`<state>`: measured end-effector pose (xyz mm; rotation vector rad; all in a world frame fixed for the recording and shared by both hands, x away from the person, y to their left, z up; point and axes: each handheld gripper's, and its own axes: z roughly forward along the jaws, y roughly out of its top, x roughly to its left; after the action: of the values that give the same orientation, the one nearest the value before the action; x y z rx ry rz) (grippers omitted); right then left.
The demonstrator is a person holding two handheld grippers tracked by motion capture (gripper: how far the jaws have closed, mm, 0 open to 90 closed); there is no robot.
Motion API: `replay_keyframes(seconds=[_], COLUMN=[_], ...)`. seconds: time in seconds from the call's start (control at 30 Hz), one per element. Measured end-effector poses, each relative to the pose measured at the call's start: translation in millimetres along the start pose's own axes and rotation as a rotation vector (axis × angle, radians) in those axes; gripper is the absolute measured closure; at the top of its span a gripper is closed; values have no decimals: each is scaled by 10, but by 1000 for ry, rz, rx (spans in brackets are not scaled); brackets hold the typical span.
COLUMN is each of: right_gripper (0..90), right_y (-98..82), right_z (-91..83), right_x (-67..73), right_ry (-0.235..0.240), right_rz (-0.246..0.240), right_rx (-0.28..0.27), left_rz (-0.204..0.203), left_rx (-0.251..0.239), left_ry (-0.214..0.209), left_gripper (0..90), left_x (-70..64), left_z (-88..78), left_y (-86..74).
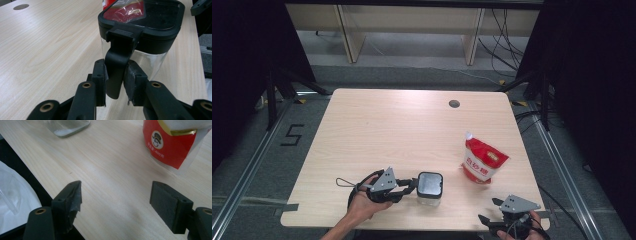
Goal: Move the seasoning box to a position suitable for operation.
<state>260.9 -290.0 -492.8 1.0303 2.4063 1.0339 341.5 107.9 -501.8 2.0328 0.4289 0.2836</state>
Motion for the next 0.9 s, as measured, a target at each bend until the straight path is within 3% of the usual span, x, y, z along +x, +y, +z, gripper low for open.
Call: replay_keyframes(seconds=[0.3,0.33,0.4,0.47,0.53,0.6,0.63,0.7,0.73,0.9], right_gripper=[269,269,269,269,269,269,269,269,269,269], right_y=[-15,-19,-21,-26,-23,-18,-18,-17,-13,-12], right_z=[-1,-3,-4,-5,3,18,22,21,17,15], right_x=[-29,-28,-29,-18,-38,-50,-55,-53,-40,-29], right_ry=[11,10,14,15,23,21,19,18,21,17], right_rz=[-14,-4,-1,17,-3,-27,-38,-38,-25,-19], right_rx=[2,6,5,8,5,-1,-5,-3,0,3], left_rz=[-1,-25,-20,-76,-94,-126,-124,-141,-159,-149], left_rx=[6,-7,-16,-22,-25,-20,-21,-25,-24,-41], left_ry=[2,0,-5,-5,-2,10,16,20,41,61], left_gripper=[481,465,445,360,308,282,274,270,258,261], left_x=[-10,-15,-4,-5,-2,-6,-2,-5,-5,0], left_z=[-86,-139,-163,-209,-211,-218,-223,-227,-246,-279], left_y=[23,46,65,109,119,135,139,142,156,190])
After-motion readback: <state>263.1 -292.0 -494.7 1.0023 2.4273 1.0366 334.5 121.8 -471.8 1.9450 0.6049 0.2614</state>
